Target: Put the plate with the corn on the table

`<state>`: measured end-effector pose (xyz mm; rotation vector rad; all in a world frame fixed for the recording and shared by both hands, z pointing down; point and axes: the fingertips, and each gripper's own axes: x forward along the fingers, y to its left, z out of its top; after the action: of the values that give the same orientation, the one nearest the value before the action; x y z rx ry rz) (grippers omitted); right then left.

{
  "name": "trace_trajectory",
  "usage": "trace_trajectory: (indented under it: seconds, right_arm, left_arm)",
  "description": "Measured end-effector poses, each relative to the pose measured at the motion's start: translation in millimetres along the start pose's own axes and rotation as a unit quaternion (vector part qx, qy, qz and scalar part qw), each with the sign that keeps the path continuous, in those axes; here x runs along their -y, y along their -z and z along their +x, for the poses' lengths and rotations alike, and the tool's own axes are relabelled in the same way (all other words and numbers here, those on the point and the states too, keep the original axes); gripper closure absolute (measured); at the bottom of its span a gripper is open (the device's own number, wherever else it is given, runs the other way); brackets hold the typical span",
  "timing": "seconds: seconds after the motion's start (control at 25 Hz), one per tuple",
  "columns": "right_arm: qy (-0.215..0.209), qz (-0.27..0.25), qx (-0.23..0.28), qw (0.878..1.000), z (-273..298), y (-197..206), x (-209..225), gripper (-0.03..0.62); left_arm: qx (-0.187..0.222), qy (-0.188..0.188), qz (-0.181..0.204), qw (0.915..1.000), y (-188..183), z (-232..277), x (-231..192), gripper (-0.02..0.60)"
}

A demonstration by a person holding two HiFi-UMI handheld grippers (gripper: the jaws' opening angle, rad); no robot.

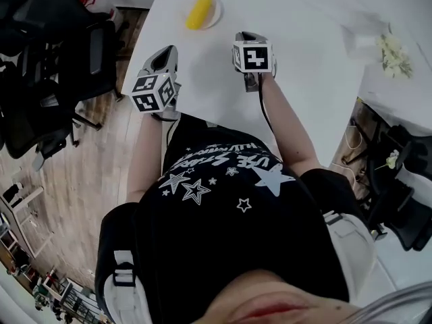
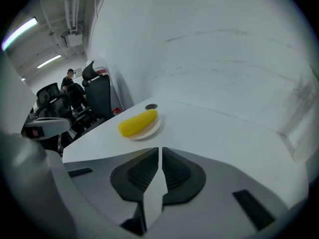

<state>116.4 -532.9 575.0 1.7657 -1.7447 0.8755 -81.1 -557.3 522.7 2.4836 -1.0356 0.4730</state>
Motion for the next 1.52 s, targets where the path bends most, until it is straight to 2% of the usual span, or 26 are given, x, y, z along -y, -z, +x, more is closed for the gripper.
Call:
trace_trajectory:
  seconds: [0.24, 0.4, 0.8, 0.96, 1.2, 1.52]
  right_arm:
    - [-0.051, -0.053, 0.003, 0.997, -6, 18, -18, 0.588]
    - [-0.085, -0.070, 0.000, 0.994, -9, 30, -35, 0.588]
    - [-0.135, -0.120, -0.011, 0.984, -29, 58, -83, 0.588]
    - [-0.150, -0.134, -0.015, 0.979, -49, 78, -98, 0.589]
    - [-0.162, -0.154, -0.012, 0.975, -86, 117, -113, 0.589]
    - [-0.181, -0.165, 0.010, 0.970, -158, 167, -122, 0.589]
  left_arm:
    - [0.020, -0.050, -0.024, 0.9982, 22, -39, 9, 0.574]
    - [0.020, -0.078, -0.043, 0.9958, 41, -63, 9, 0.574]
    - [0.038, -0.110, -0.078, 0.9901, 69, -117, 18, 0.574]
    - [0.040, -0.130, -0.095, 0.9862, 95, -152, 33, 0.574]
    - [0.051, -0.153, -0.100, 0.9818, 125, -209, 60, 0.574]
    - [0.061, -0.169, -0.098, 0.9788, 165, -274, 124, 0.574]
